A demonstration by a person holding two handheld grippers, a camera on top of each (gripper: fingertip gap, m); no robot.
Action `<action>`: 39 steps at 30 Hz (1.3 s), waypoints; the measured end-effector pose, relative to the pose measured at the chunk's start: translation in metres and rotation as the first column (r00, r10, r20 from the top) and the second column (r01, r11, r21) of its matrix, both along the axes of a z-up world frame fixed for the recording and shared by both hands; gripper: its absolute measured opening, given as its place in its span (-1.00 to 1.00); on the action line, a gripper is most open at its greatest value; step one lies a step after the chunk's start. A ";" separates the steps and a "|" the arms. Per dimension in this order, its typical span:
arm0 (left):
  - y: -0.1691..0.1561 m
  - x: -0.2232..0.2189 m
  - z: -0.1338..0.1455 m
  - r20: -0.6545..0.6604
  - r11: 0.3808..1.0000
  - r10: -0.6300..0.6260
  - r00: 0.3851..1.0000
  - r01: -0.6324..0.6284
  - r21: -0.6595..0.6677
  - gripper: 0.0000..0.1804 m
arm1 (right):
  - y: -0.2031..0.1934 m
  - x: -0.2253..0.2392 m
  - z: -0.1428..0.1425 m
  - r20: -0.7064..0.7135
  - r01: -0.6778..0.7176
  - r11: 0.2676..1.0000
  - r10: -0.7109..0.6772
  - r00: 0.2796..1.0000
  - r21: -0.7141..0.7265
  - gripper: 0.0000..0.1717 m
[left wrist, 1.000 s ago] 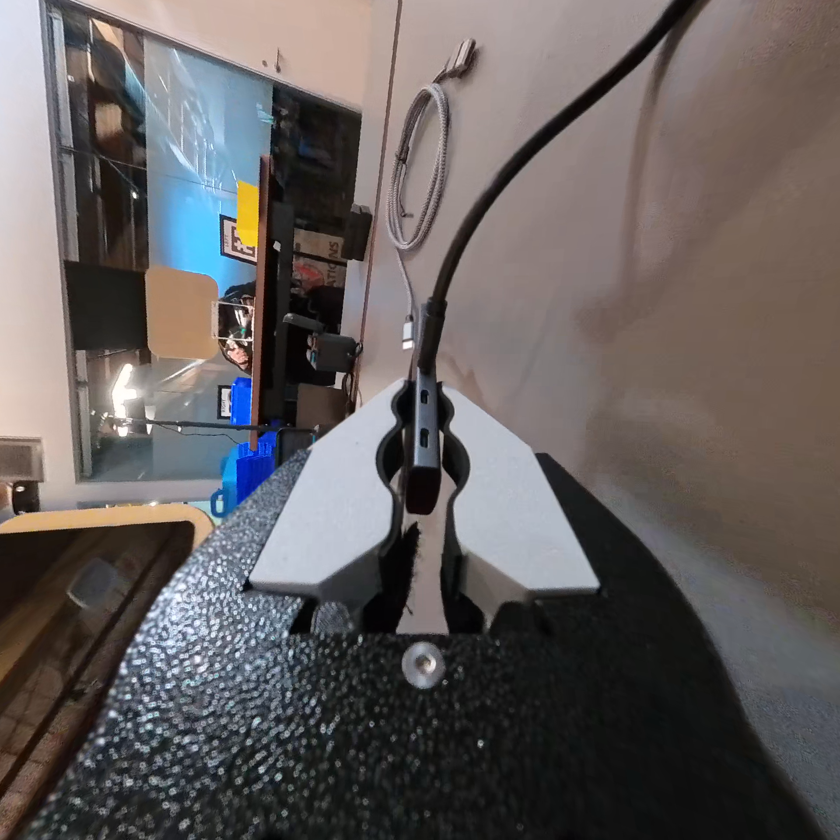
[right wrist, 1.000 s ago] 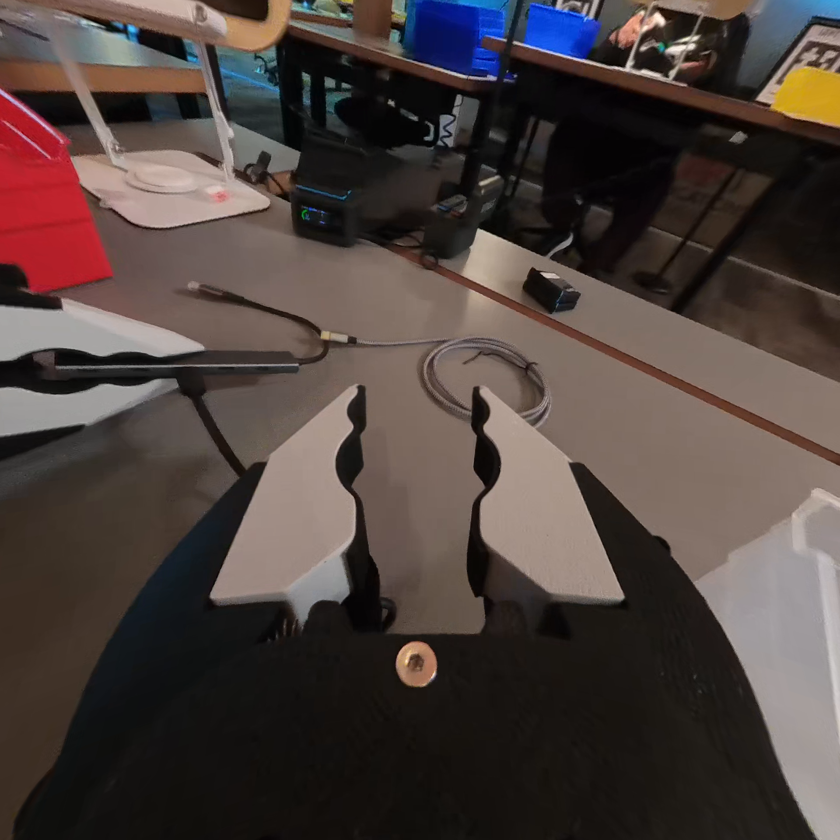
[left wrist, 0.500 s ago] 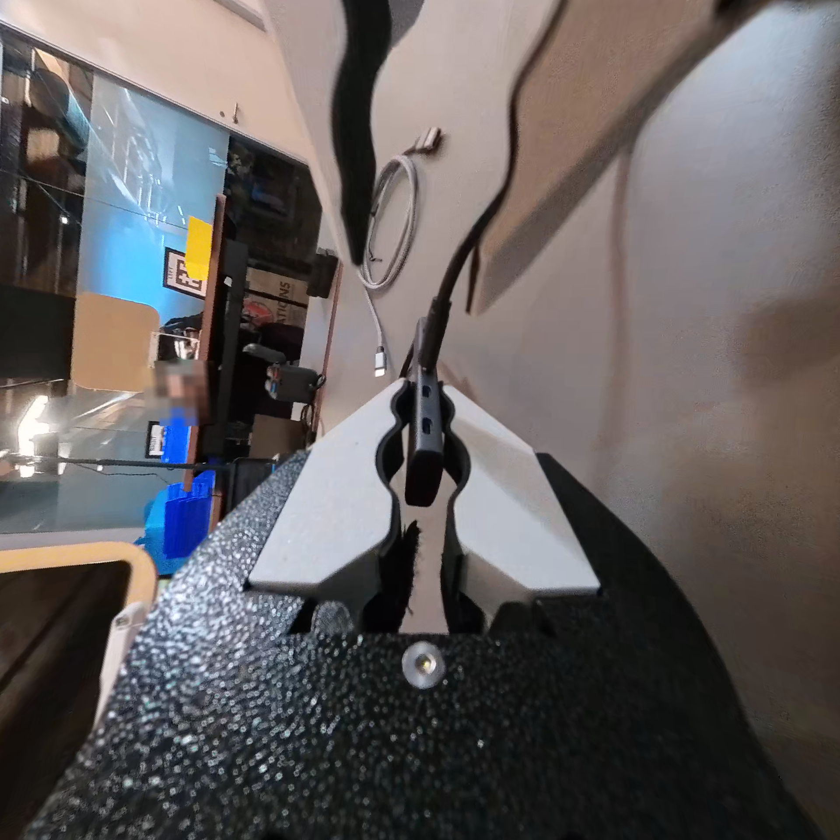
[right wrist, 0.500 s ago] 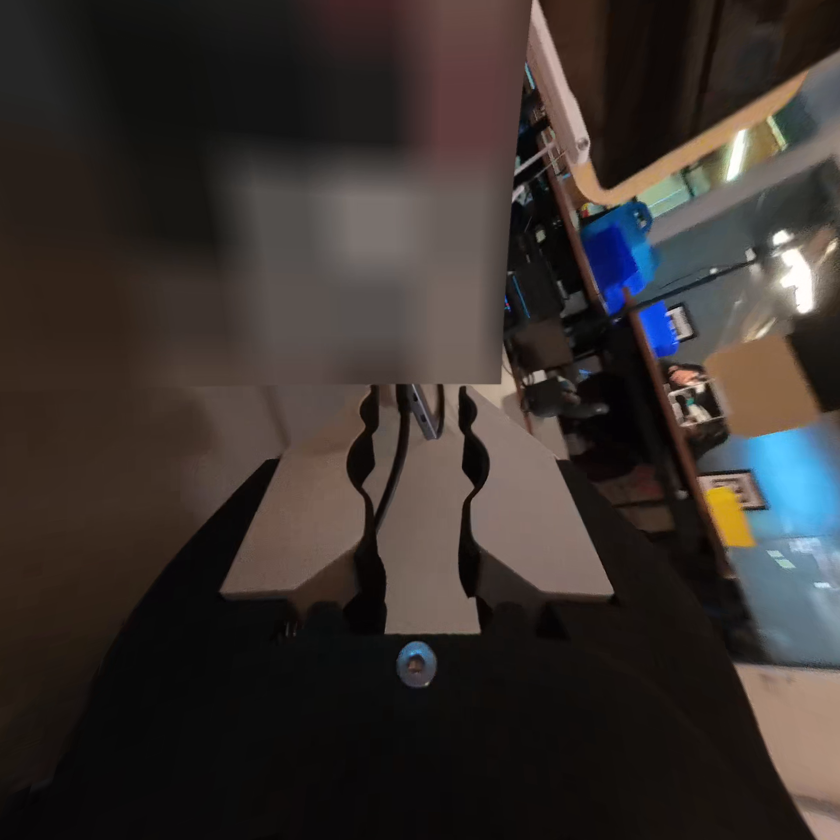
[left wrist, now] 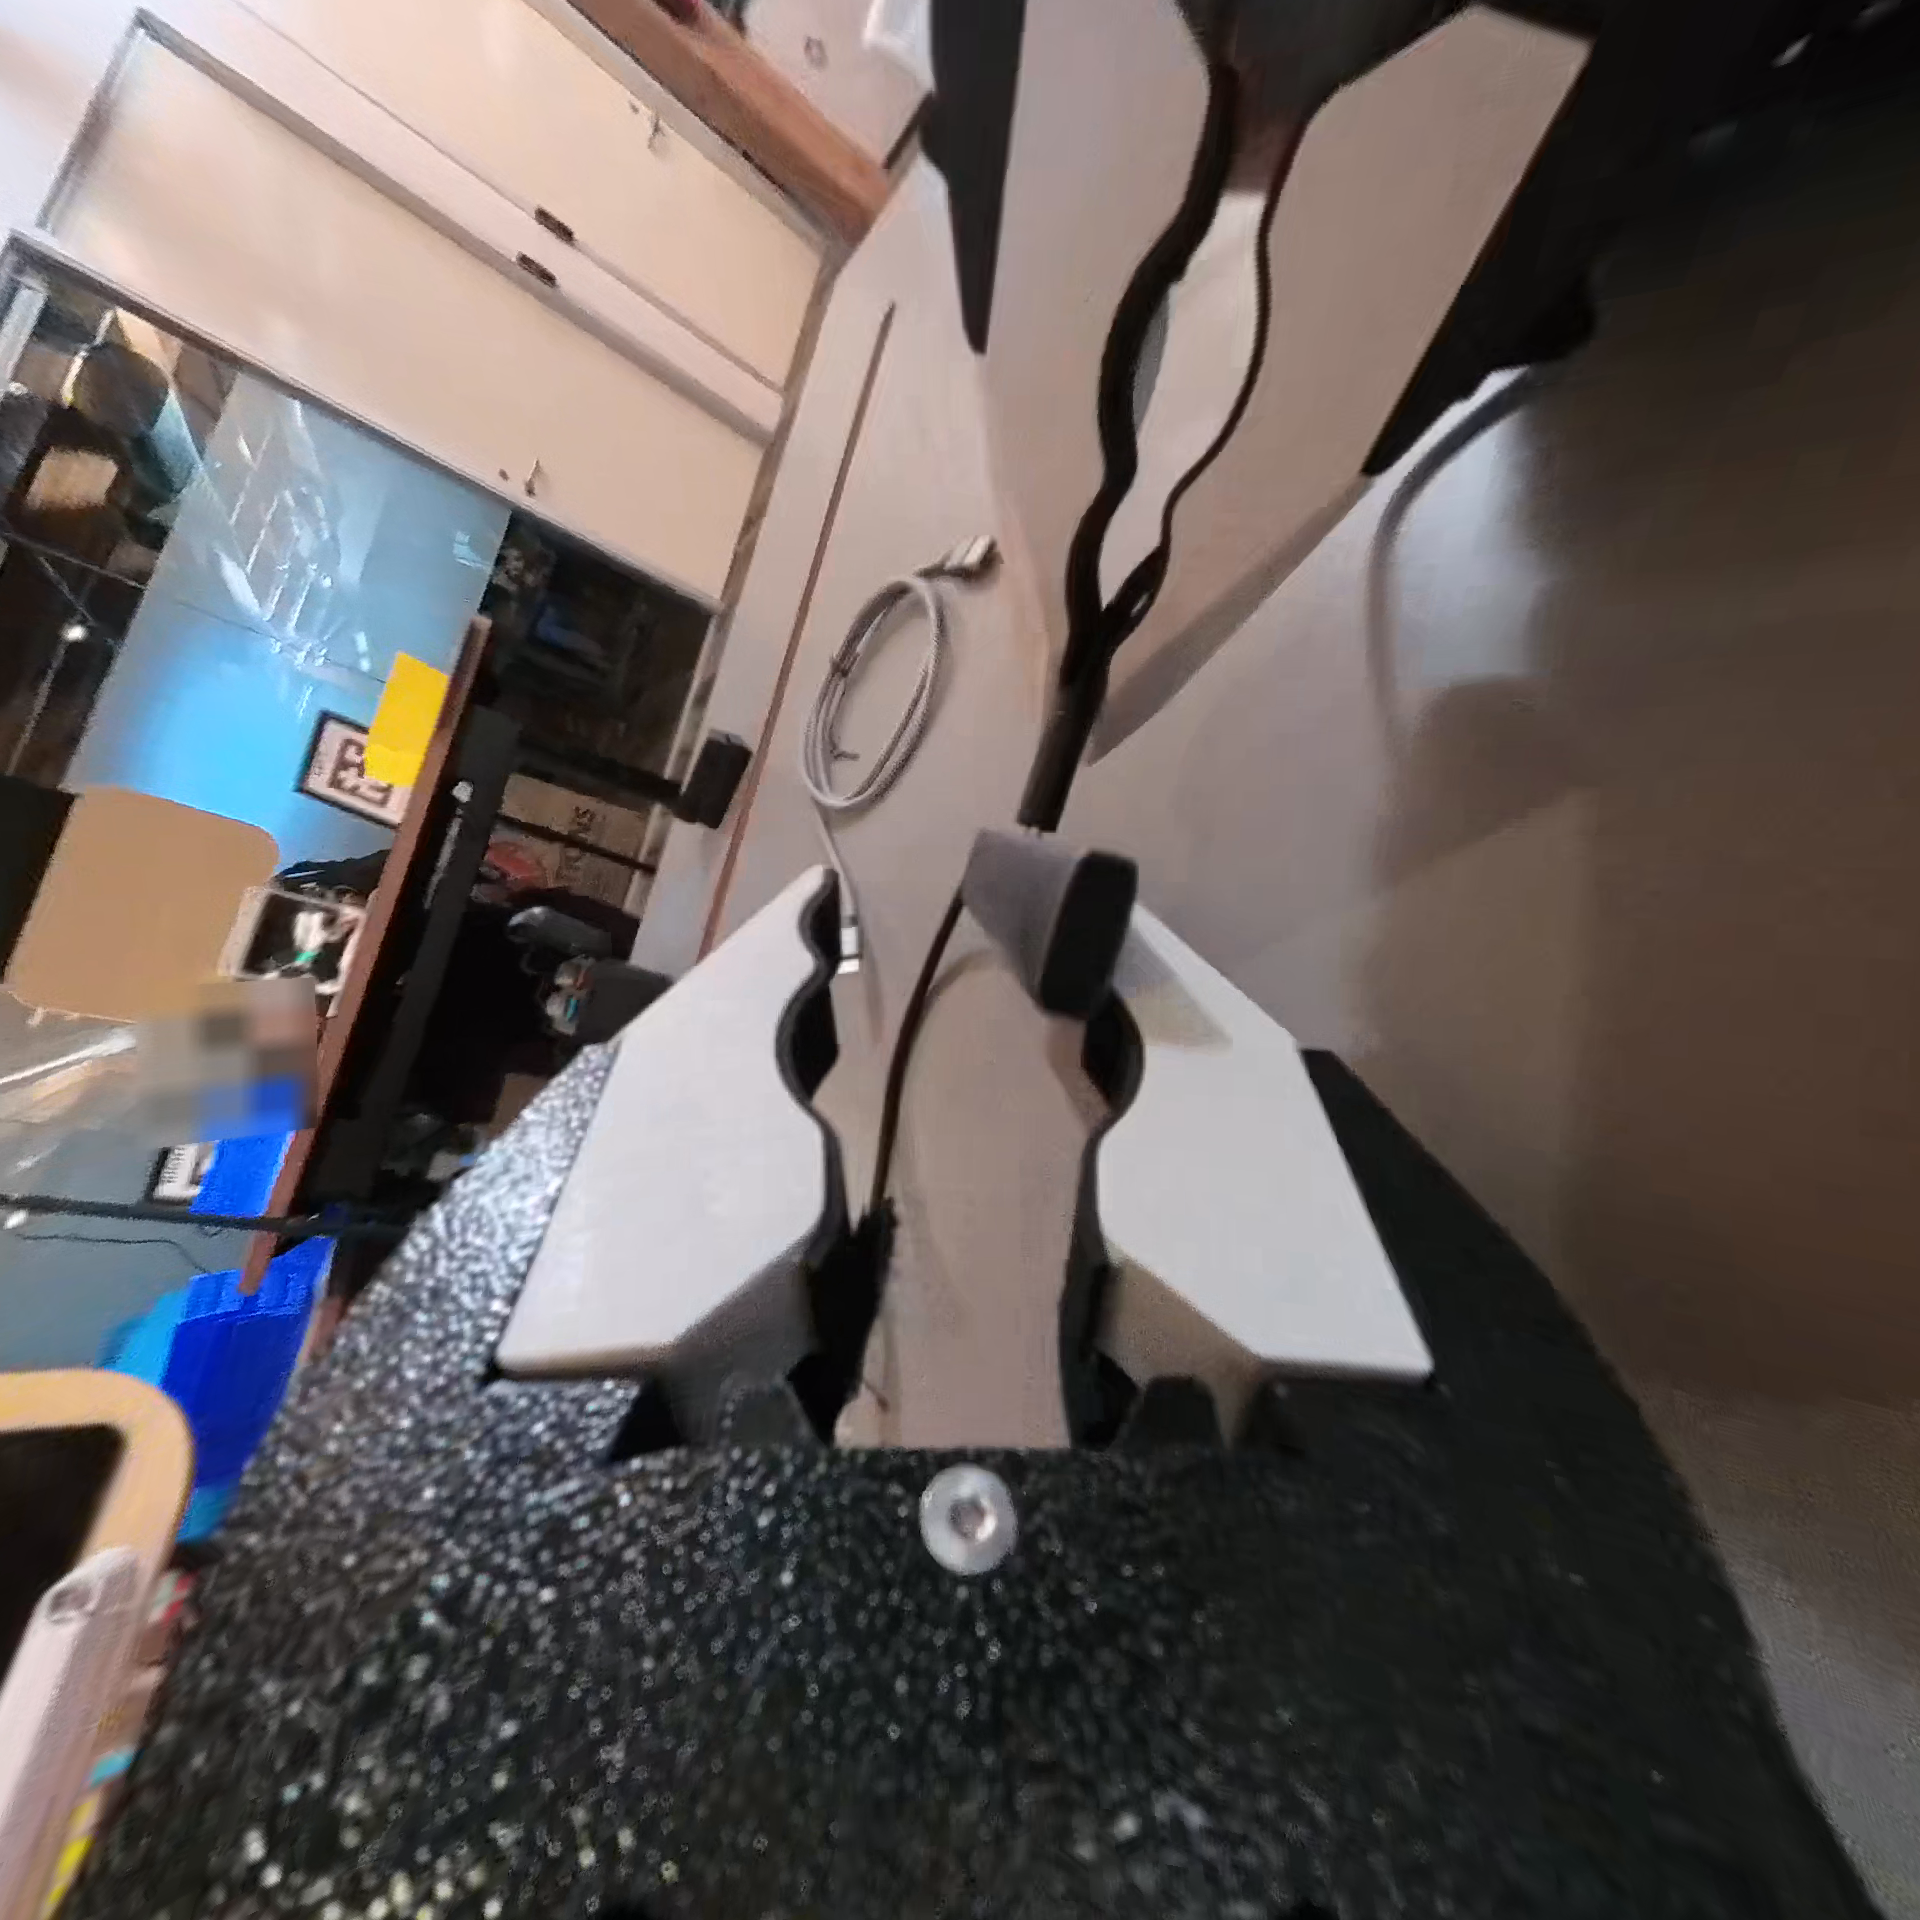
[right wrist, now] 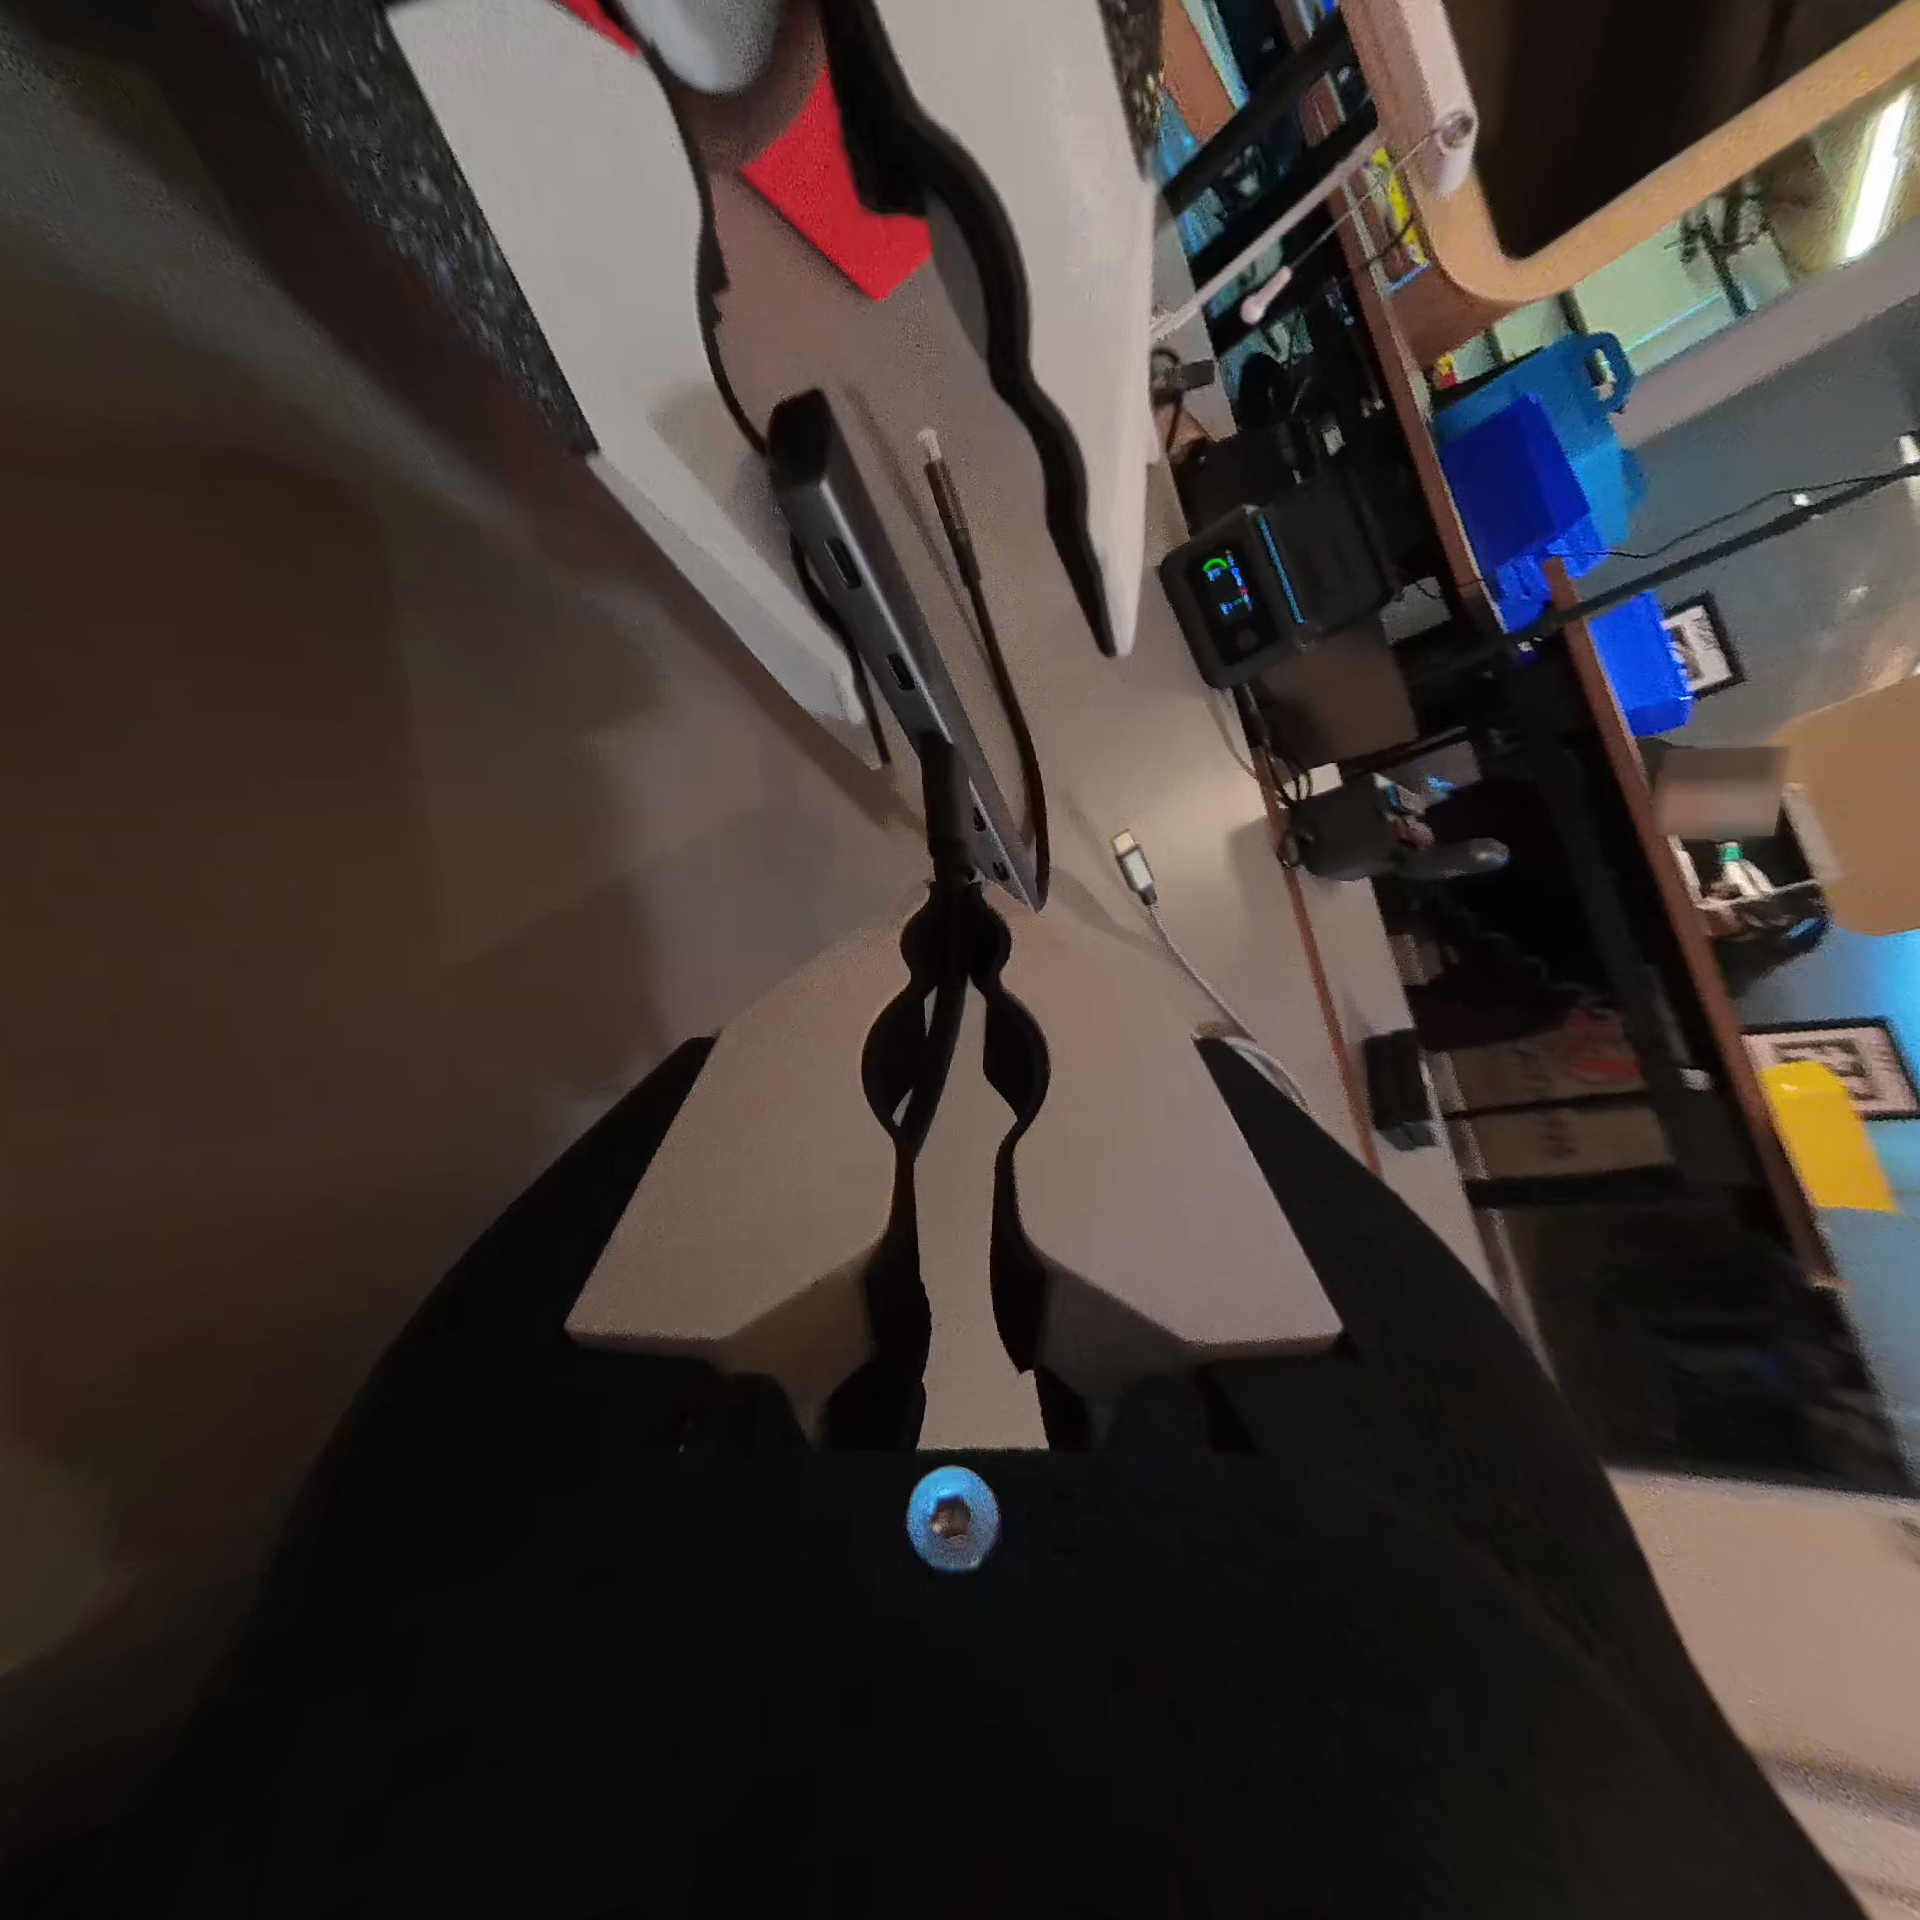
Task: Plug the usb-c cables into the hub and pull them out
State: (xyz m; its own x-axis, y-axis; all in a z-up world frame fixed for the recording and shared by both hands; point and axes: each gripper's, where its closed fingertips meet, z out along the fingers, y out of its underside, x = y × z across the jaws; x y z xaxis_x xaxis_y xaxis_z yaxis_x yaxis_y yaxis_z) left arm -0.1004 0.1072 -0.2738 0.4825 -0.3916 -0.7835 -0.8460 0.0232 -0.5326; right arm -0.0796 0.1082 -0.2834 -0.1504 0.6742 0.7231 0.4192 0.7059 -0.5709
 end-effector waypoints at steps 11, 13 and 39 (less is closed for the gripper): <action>0.001 0.005 -0.005 -0.131 0.998 -0.045 0.990 0.051 0.039 -0.91 | 0.011 0.010 0.015 -0.114 0.008 0.974 -0.034 0.993 -0.226 -0.77; 0.008 -0.010 -0.010 -0.202 0.998 0.027 0.979 -0.016 0.056 -0.91 | 0.024 0.018 0.029 -0.175 0.031 0.947 -0.091 0.980 -0.320 -0.66; 0.012 -0.040 -0.020 -0.285 0.998 0.044 0.957 -0.030 0.054 -0.90 | 0.115 -0.093 -0.044 0.406 -0.031 0.921 0.201 0.891 -0.388 -0.74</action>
State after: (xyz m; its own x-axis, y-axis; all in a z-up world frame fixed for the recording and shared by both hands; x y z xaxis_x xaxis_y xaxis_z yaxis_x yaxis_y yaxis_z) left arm -0.1403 0.1196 -0.2935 0.2489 -0.3362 -0.9083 -0.9636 0.0087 -0.2673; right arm -0.1724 0.2233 -0.3274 -0.4823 0.8315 0.2755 0.6098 0.5445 -0.5758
